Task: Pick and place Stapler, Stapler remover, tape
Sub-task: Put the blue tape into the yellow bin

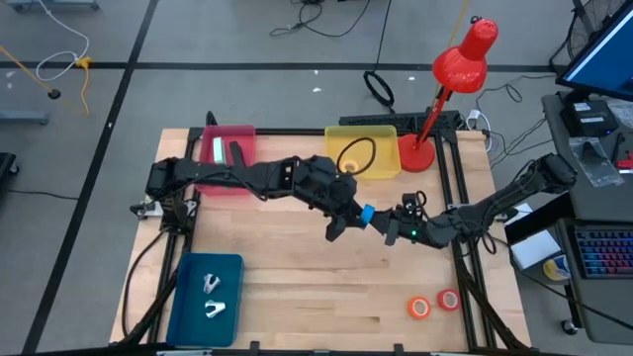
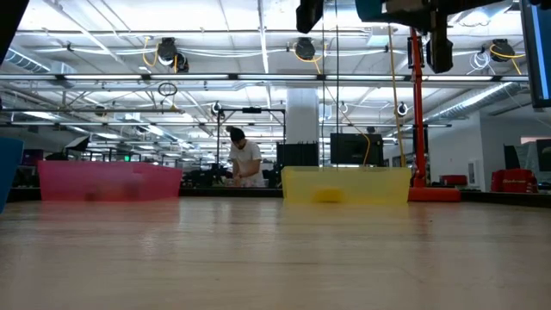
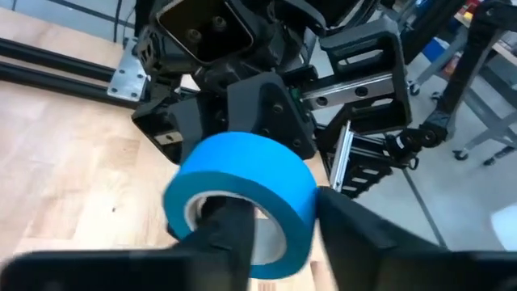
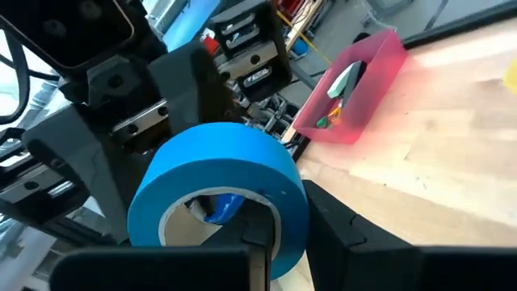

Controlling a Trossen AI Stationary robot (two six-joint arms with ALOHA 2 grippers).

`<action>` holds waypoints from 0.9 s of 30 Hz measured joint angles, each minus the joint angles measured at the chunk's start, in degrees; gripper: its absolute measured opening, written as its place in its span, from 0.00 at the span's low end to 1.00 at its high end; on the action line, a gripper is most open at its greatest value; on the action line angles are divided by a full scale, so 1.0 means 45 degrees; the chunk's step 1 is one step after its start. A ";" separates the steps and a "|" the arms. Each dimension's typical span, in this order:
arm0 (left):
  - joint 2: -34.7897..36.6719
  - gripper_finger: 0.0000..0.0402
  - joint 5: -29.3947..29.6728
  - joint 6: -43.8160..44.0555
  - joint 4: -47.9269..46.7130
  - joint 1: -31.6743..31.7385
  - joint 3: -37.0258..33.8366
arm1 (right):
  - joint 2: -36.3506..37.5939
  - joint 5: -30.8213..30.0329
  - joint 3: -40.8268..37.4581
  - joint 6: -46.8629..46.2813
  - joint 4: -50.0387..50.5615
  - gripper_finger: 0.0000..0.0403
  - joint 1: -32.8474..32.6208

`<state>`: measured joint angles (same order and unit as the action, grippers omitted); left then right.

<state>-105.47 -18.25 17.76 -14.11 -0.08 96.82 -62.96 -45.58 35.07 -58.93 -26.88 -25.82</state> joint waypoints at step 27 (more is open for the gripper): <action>0.0010 0.08 0.3918 -0.2950 -0.3529 0.2759 0.0005 | -0.0005 0.0815 -0.0010 -0.0017 0.0696 0.31 0.0086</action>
<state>-105.43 -0.62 4.49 -29.99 12.34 96.84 -62.98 -41.91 35.03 -59.01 -23.75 -25.44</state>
